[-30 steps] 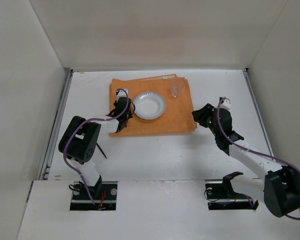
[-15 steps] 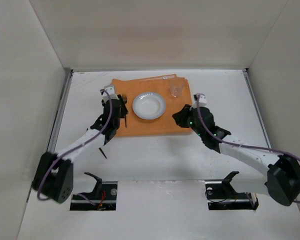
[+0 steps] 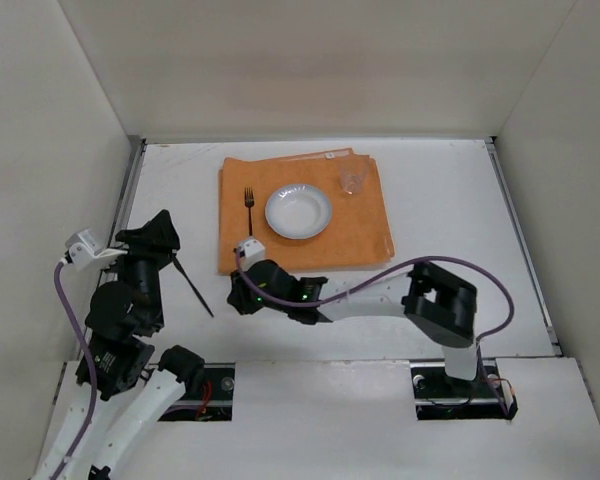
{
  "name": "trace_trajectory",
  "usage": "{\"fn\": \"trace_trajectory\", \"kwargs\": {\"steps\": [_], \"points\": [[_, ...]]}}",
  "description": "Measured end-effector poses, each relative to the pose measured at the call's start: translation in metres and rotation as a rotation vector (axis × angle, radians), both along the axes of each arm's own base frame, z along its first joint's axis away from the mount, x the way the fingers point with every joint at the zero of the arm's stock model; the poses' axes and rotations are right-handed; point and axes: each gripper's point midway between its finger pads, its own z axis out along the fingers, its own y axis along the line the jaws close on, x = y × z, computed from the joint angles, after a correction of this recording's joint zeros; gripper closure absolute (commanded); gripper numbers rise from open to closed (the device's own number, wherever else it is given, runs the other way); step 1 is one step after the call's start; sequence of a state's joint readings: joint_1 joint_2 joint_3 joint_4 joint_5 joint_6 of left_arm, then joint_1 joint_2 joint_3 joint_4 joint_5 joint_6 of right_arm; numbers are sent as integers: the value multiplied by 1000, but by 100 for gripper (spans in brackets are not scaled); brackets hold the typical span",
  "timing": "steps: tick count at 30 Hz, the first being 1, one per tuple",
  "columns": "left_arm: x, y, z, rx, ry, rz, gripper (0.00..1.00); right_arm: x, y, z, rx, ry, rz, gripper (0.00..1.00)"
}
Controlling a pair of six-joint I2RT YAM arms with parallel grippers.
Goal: Set the dinner table for one person
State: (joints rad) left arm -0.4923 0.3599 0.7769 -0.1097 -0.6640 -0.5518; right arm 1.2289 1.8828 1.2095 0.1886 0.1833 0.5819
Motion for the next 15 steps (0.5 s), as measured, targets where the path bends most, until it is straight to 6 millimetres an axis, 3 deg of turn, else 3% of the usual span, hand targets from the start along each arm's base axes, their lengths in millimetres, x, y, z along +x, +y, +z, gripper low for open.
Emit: {"fn": "trace_trajectory", "kwargs": {"steps": [6,10,15], "points": [[-21,10,1,-9,2,-3,55,-4,66,-18,-24,-54,76,60],[-27,13,9,-12,-10,-6,53,2,92,-30,-46,-77,86,59],[-30,14,9,-2,-10,-14,53,15,110,-54,-112,-93,77,59]]}}
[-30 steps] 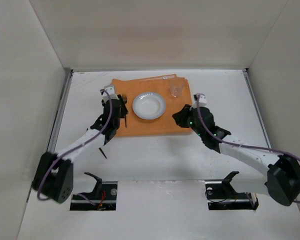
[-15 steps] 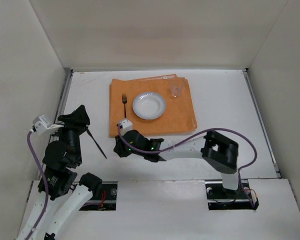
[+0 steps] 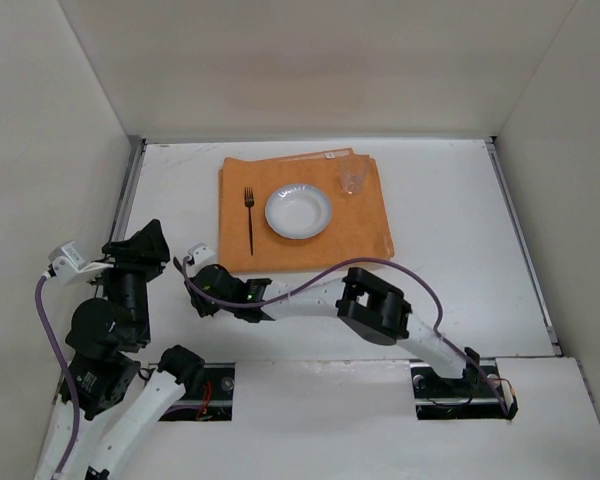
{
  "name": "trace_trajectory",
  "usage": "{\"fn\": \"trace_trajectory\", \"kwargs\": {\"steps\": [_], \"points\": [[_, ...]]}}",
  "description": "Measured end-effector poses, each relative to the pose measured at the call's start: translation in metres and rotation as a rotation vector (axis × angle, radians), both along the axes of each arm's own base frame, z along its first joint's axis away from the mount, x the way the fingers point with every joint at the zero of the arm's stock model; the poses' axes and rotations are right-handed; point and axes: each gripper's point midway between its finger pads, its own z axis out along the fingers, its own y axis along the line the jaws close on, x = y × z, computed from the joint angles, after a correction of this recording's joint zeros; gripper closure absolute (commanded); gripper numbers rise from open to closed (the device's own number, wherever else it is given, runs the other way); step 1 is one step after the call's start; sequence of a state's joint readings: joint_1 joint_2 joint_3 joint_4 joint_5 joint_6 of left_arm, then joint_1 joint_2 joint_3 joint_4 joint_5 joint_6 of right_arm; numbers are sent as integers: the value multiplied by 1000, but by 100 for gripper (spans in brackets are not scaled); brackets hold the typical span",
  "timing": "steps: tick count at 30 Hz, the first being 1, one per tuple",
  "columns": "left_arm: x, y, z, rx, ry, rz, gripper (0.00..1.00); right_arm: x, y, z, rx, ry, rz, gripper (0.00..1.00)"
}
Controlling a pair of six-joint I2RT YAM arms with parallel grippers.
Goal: Set the dinner table for one person
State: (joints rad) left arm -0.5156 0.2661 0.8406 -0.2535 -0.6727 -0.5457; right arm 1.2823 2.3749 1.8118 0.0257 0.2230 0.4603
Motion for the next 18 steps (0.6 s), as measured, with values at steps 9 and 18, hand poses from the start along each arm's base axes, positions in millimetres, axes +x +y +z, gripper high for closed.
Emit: {"fn": "trace_trajectory", "kwargs": {"steps": [9,18], "points": [[-1,-1,0,29,3,-6,53,12,2,-18,-100,-43,-29,59],[-2,-1,1,47,-2,-15,53,18,3,-21,-136,-67,-35,75]]}}
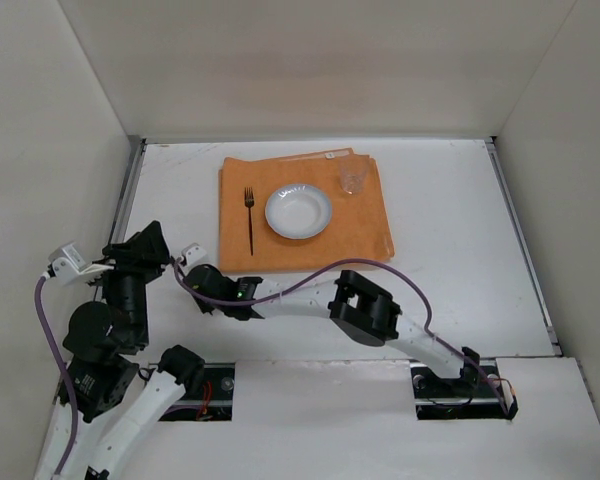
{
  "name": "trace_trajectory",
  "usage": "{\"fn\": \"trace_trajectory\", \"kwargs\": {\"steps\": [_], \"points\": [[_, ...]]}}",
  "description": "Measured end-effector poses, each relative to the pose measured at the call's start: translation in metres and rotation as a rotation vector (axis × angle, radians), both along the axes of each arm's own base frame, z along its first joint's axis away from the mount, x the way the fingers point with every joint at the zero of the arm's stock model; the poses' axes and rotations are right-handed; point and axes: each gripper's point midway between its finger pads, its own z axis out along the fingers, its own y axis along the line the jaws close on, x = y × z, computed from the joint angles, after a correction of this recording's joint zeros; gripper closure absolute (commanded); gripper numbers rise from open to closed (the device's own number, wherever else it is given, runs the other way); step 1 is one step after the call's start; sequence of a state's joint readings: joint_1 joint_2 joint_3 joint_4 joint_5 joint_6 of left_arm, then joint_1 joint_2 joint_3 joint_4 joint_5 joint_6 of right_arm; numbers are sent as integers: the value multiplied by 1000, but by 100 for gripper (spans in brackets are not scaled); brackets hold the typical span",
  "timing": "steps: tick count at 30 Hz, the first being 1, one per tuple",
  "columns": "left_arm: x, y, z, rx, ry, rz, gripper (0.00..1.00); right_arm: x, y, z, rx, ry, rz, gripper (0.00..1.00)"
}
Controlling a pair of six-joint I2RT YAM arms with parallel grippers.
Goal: Set the dinner table for one person
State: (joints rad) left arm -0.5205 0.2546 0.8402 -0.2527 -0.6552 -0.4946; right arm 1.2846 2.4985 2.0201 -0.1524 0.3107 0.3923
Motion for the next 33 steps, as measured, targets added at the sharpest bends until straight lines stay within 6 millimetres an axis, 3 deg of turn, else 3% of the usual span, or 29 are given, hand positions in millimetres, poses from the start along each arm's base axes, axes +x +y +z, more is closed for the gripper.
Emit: {"fn": "trace_trajectory", "kwargs": {"steps": [3,6,12,15,18,20,24,27,30,33], "points": [[-2,1,1,-1,-9,0,53,2,-1,-1,-11,-15,-7,88],[-4,2,2,-2,-14,0,52,3,-2,-2,-16,-23,-15,95],[-3,3,-1,12,-8,8,52,3,-5,1,-20,-30,-23,98],[-3,4,1,14,-17,9,52,0,-18,6,-38,-17,-22,98],[-3,3,4,12,-25,7,52,0,-33,32,-16,0,-24,97],[-2,0,4,13,-25,-4,52,7,-46,63,34,6,-44,97],[2,-5,3,16,-20,-24,52,41,-94,136,170,-15,-139,97],[6,-10,0,10,-20,-37,52,75,-149,172,257,-48,-252,97],[16,-21,-14,10,4,-60,52,106,-219,173,273,-70,-397,97],[30,-37,-39,24,54,-89,52,124,-287,146,229,-64,-535,96]]}}
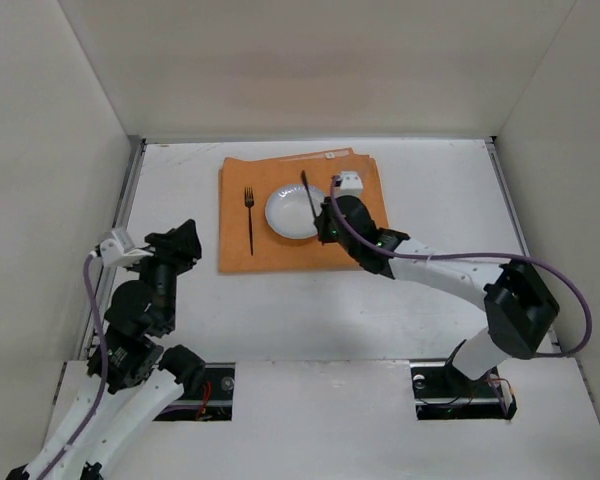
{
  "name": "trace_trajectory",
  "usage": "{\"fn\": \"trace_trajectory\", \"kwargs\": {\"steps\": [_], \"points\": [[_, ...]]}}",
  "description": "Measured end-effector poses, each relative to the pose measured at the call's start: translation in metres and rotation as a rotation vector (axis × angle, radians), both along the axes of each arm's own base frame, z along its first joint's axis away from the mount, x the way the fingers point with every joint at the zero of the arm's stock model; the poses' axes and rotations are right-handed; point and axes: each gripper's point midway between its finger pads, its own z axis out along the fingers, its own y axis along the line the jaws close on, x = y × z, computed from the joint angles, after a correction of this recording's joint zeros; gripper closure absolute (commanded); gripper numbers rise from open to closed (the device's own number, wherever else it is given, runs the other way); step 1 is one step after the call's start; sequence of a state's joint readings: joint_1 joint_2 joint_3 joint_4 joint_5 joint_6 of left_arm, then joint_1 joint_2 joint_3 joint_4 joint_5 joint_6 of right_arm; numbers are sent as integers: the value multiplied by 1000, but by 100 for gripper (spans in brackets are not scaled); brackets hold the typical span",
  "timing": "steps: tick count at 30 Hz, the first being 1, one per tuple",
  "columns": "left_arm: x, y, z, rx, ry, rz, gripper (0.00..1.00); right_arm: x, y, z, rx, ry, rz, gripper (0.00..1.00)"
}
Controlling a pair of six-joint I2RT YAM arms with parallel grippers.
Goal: Set the dinner table for one person
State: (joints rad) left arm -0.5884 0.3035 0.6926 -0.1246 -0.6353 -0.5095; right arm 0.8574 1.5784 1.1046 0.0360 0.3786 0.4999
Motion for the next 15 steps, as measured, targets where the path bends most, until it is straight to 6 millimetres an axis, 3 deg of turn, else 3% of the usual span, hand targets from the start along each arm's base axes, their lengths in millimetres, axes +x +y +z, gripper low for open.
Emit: {"fn": "trace_trajectory", "kwargs": {"steps": [3,7,10,15], "points": [[15,-18,-34,31,73,-29,52,7,-54,-31,-41,50,-106,96],[30,-41,-77,75,163,-71,52,7,-98,-59,-71,102,-188,96],[35,-53,-96,94,197,-98,52,8,-111,-69,-68,117,-213,96],[39,-63,-105,90,194,-116,52,9,-107,-70,-47,113,-200,95]]}}
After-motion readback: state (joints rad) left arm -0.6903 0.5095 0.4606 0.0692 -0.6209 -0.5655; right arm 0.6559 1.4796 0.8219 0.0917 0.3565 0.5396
